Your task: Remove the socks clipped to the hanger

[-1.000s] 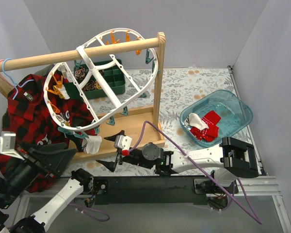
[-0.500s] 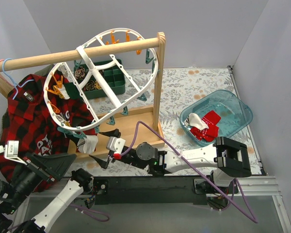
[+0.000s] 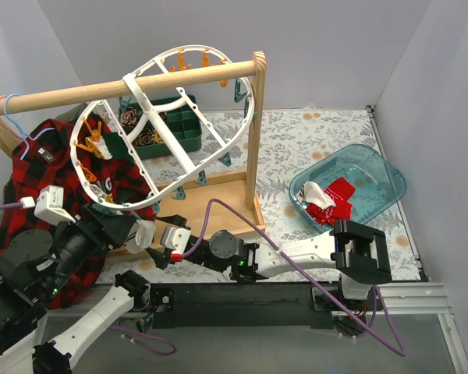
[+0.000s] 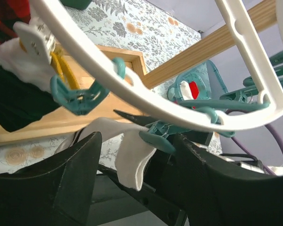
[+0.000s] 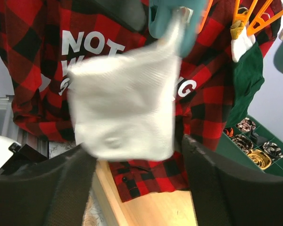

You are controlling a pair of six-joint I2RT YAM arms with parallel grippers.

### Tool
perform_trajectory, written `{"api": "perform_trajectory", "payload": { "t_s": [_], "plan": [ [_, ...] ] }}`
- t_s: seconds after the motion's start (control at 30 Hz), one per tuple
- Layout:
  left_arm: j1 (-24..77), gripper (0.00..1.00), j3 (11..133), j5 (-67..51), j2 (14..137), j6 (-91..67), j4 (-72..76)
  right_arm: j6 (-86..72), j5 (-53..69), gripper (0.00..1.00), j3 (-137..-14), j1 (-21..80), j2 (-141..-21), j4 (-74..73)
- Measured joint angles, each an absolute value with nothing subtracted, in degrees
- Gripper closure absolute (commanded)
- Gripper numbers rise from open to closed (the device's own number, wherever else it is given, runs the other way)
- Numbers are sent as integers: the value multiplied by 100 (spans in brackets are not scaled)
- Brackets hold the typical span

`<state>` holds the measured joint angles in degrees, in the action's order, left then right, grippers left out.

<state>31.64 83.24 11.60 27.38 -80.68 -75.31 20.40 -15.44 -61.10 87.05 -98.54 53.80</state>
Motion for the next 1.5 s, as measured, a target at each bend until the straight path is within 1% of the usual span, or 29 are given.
{"api": "perform_trajectory", "payload": {
  "t_s": [0.03, 0.07, 0.17, 0.23, 0.27, 0.3, 0.43, 0.47, 0.53, 0.7, 0.87, 1.07, 1.27, 1.33, 1.4, 1.5],
  "plan": [
    [3164, 43, 8324, 1186, 2812, -8020, -7489, 2071, -1559, 35, -6143, 8705, -9878, 5380],
    [3164, 43, 8324, 1212, 2862, -7972, -7461, 2104, -1584, 41, -6173, 8702, -9900, 5380],
    [3164, 43, 8324, 1319, 2945, -7859, -7430, 2141, -1653, 51, -6235, 8705, -9939, 5406],
    [3164, 43, 8324, 1363, 2954, -7804, -7402, 2145, -1667, 56, -6254, 8705, -9955, 5413],
    [3164, 43, 8324, 1367, 2954, -7773, -7384, 2143, -1680, 63, -6261, 8707, -9961, 5413],
    [3164, 43, 8324, 1365, 2954, -7747, -7365, 2143, -1686, 67, -6270, 8711, -9968, 5413],
    [3164, 37, 8326, 1347, 2958, -7634, -7321, 2161, -1806, 83, -6344, 8737, -9981, 5365],
    [3164, 35, 8324, 1306, 2958, -7601, -7308, 2150, -1857, 90, -6379, 8750, -9981, 5336],
    [3164, 34, 8324, 1181, 2958, -7522, -7236, 2163, -1953, 97, -6460, 8766, -9981, 5258],
    [3164, 24, 8283, 768, 2849, -7338, -7008, 2080, -2080, 98, -6602, 8790, -9968, 4952],
    [3164, 24, 8219, 261, 2359, -7170, -6840, 1765, -1804, 98, -6595, 8790, -9727, 4403],
    [3164, 25, 7946, -128, 1684, -7196, -6742, 1046, -1009, 97, -6587, 8726, -9024, 3653],
    [3164, 22, 7456, -292, 1634, -7306, -6810, 355, -58, 95, -6598, 8543, -8501, 3050],
    [3164, 25, 7349, -327, 1575, -7341, -6772, 174, 235, 94, -6613, 8473, -8444, 2849],
    [3164, 33, 7306, -377, 1487, -7417, -6720, 64, 449, 94, -6632, 8436, -8438, 2674],
    [3164, 37, 7312, -504, 1422, -7540, -6552, -43, 622, 95, -6637, 8416, -8438, 2416]
  ]
}}
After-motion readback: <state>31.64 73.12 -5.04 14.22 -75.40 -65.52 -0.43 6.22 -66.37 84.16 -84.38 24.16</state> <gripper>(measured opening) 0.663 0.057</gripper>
